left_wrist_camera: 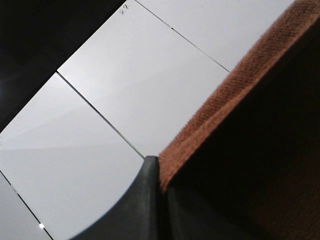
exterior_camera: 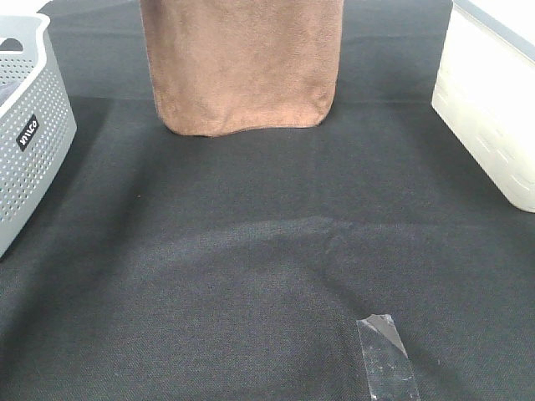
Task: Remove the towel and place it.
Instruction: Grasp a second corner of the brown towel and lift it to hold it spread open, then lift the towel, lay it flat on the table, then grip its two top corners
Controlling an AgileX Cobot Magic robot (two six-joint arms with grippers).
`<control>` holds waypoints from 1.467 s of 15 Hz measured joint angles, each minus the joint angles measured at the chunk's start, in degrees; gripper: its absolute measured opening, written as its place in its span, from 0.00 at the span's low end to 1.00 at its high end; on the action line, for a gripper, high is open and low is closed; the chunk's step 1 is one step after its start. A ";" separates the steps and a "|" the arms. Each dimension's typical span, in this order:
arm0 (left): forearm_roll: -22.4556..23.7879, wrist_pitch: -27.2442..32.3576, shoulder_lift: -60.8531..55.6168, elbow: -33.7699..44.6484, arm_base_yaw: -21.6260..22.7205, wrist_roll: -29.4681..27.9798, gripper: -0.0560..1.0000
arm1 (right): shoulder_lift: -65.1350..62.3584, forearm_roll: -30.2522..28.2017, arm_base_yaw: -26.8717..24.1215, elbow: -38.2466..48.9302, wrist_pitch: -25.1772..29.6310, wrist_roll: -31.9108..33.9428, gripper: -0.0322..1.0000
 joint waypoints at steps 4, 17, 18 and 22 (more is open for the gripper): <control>0.23 10.08 0.00 0.00 -0.80 -6.99 0.05 | 0.00 8.88 0.29 0.00 9.57 0.00 0.03; -10.77 84.97 -12.26 -0.11 -11.52 -20.80 0.05 | -9.63 35.01 0.23 -0.46 70.70 -22.40 0.03; -13.24 85.31 -12.78 -0.11 -11.52 -21.94 0.05 | -10.37 35.01 0.23 -0.46 73.51 -22.80 0.03; -25.04 85.49 -16.39 4.30 -13.06 -21.54 0.05 | -14.38 36.33 0.00 1.20 75.57 -23.89 0.03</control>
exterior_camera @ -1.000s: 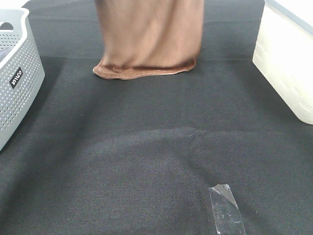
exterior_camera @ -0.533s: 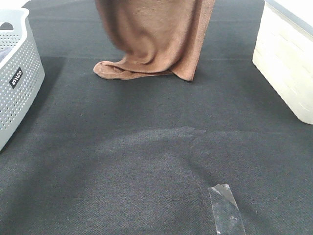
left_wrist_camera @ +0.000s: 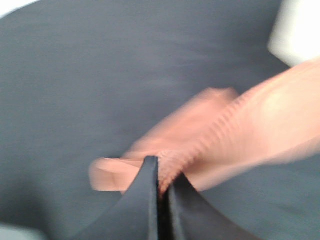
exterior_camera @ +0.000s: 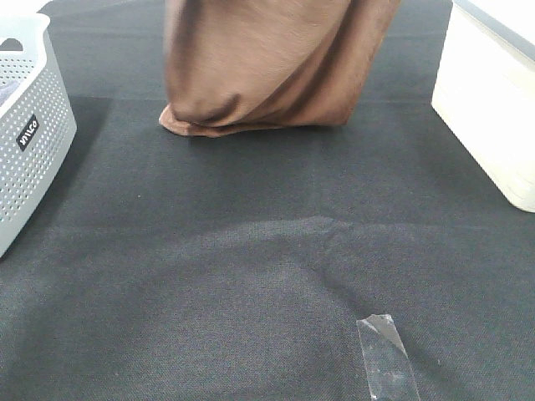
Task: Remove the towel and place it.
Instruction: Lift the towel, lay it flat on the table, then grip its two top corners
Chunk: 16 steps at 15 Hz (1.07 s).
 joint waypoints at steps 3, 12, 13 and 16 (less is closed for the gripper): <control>1.66 0.06 -8.54 16.50 -2.64 -1.89 0.05 | -7.73 1.09 0.00 11.34 0.00 -0.34 0.03; -5.16 -2.46 -40.34 63.71 -7.68 -6.36 0.05 | -41.48 6.53 0.57 50.19 -0.06 5.61 0.03; -5.84 -3.15 -43.54 67.49 -7.73 -6.36 0.05 | -44.18 7.96 0.63 53.74 -0.11 6.70 0.03; -7.56 -4.07 -54.09 78.21 -7.73 -4.64 0.05 | -51.57 14.55 0.63 64.23 -0.63 10.20 0.03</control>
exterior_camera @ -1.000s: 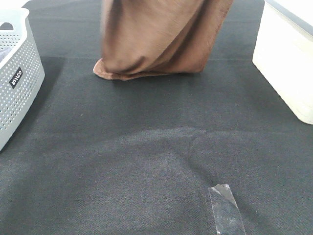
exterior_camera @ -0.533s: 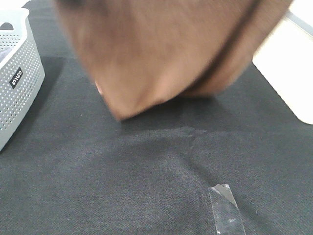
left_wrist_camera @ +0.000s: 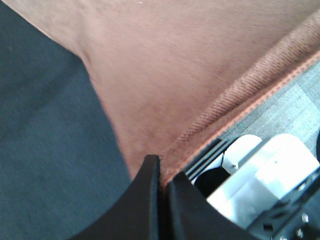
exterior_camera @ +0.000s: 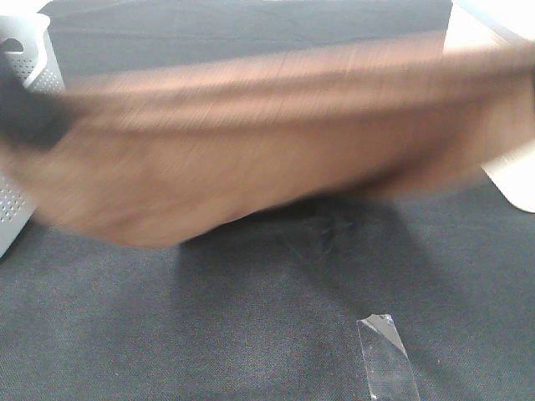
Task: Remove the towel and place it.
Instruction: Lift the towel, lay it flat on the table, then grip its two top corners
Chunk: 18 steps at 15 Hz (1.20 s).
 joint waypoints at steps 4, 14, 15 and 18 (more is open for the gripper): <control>-2.69 -0.40 -5.16 6.53 0.00 3.44 0.05 | -3.72 3.95 0.06 9.34 -0.23 1.32 0.03; -13.18 0.17 2.58 21.14 0.06 8.37 0.05 | -3.78 6.53 0.00 26.07 -0.52 0.46 0.03; -13.87 0.52 3.61 22.00 -0.06 8.37 0.05 | -3.78 7.28 0.00 28.30 -0.46 -0.34 0.03; -14.61 0.57 7.16 23.38 -2.41 8.37 0.05 | -3.09 7.79 0.00 32.49 -2.18 -0.46 0.04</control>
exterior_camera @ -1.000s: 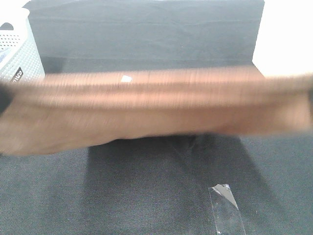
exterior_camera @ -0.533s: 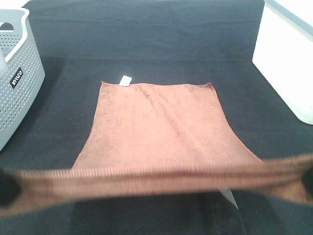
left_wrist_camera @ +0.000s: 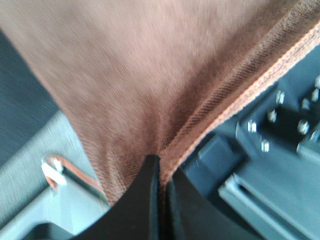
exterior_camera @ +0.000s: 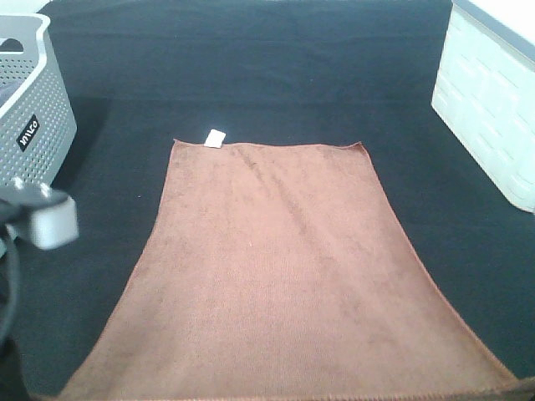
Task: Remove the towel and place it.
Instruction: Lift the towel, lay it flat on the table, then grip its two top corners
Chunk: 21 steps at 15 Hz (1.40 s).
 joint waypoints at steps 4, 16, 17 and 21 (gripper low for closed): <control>0.00 0.06 8.59 0.06 -2.98 -0.06 0.05 | 7.73 -0.46 -0.06 1.66 -5.10 -2.86 0.07; -7.62 -3.44 15.76 0.06 -8.31 -13.06 0.20 | 16.73 -0.23 -0.17 1.83 -7.51 -7.33 0.48; -8.54 -3.21 15.76 0.06 -8.31 -13.18 0.31 | 16.73 -0.23 -0.17 1.83 -7.51 -7.16 0.55; -9.11 1.95 15.76 -0.57 -8.31 -13.24 0.75 | 16.73 -0.17 -0.17 1.83 -7.51 -6.30 0.69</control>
